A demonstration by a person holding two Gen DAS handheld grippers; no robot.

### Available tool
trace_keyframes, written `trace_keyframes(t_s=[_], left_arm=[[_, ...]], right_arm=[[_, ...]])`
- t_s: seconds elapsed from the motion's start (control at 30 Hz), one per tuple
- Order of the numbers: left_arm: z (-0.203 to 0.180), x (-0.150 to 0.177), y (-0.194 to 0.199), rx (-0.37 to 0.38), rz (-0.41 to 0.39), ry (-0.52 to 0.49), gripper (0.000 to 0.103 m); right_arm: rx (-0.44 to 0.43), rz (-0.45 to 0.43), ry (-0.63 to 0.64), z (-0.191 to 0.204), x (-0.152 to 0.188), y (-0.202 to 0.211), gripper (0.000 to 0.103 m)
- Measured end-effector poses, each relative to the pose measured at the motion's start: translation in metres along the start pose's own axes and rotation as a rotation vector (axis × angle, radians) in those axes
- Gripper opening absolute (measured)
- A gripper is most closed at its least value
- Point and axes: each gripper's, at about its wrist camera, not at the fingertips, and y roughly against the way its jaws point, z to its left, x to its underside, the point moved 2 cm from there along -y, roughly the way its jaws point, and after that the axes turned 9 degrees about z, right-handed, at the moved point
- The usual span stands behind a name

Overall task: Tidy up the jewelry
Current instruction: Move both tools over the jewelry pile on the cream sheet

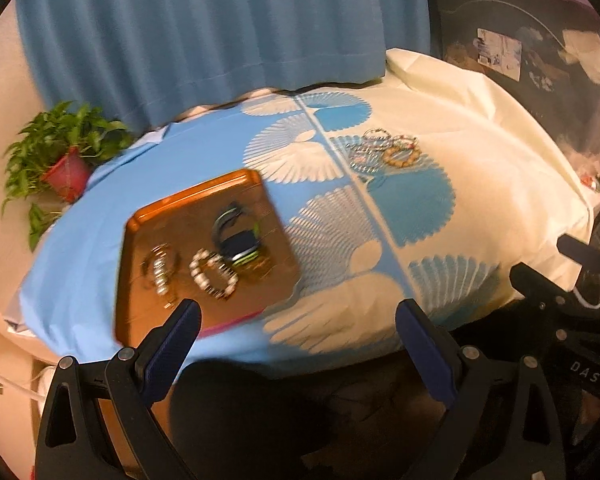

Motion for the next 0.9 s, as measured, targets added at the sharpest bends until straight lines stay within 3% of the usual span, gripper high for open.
trace_keyframes(t_s=[0.33,0.53,0.73,0.9], left_arm=[[-0.023,-0.096,-0.058,0.012,0.016,0.022,0.096],[-0.039,-0.164,-0.129,0.043,0.085,0.042,0.096],[-0.041,-0.194,-0.196,0.052,0.17,0.064,0.096],[-0.037,-0.205,-0.237,0.032,0.212,0.055,0.096]], right_arm=[[0.046,-0.009,-0.093,-0.068,-0.063,-0.052,0.081],[0.029,0.025,-0.127,-0.096,-0.113,-0.117,0.081],[-0.028,0.082,-0.17,-0.113,-0.156,-0.185,0.081],[-0.013,0.123,-0.134,-0.109,-0.175,-0.226,0.081]])
